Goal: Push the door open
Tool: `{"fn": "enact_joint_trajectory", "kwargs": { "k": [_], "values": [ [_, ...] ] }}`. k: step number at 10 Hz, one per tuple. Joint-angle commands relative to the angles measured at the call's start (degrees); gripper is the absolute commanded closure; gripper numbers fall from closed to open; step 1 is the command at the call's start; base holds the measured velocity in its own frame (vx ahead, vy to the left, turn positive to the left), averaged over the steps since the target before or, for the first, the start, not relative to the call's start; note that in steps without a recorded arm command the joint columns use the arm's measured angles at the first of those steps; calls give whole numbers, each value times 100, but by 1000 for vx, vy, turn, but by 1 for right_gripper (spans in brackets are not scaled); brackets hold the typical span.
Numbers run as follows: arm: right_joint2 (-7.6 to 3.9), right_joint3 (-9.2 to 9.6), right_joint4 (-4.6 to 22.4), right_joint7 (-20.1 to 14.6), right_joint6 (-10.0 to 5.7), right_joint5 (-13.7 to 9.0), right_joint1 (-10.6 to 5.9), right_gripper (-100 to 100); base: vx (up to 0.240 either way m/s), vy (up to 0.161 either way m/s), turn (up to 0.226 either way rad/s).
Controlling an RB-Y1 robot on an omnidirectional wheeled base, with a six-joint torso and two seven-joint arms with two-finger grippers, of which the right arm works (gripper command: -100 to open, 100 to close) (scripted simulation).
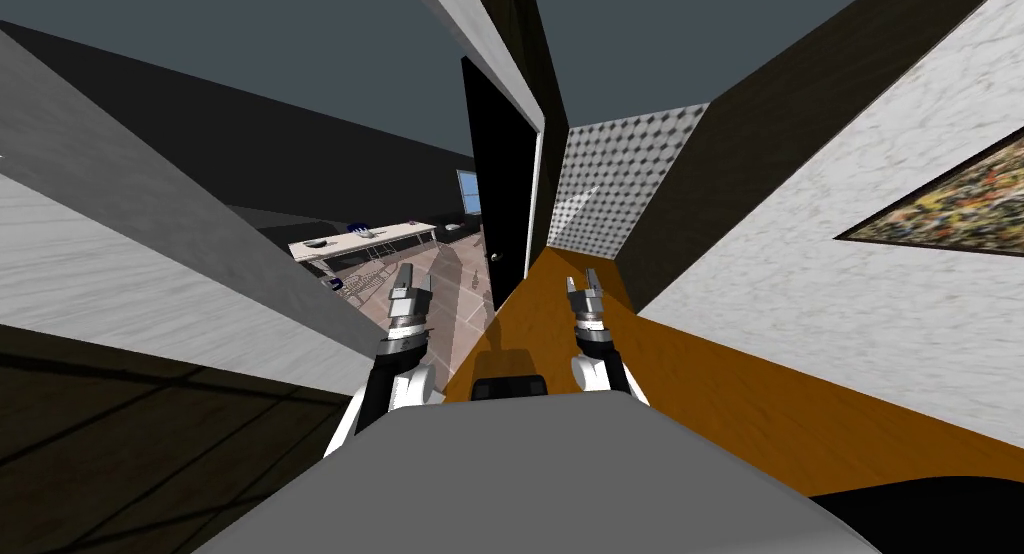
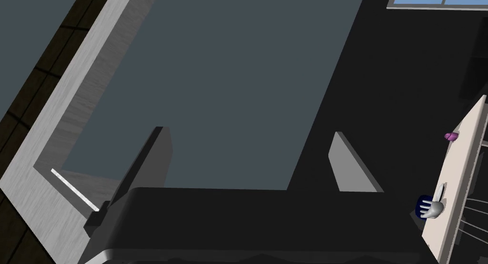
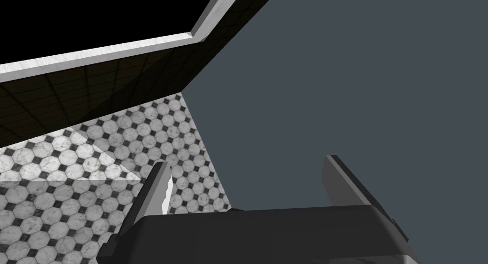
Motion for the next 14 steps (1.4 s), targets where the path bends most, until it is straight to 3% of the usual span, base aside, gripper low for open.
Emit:
{"fn": "enact_joint_trajectory", "kwargs": {
  "k": [1, 6, 14],
  "values": [
    [-9, 76, 182, 21, -48, 34, -35, -100, 137, -52, 103],
    [-65, 262, 880, 57, -159, 116, -278, -100, 124, -60, 95],
    [-101, 496, 1761, 101, -298, 220, -585, -100, 96, -57, 79]
  ]
}}
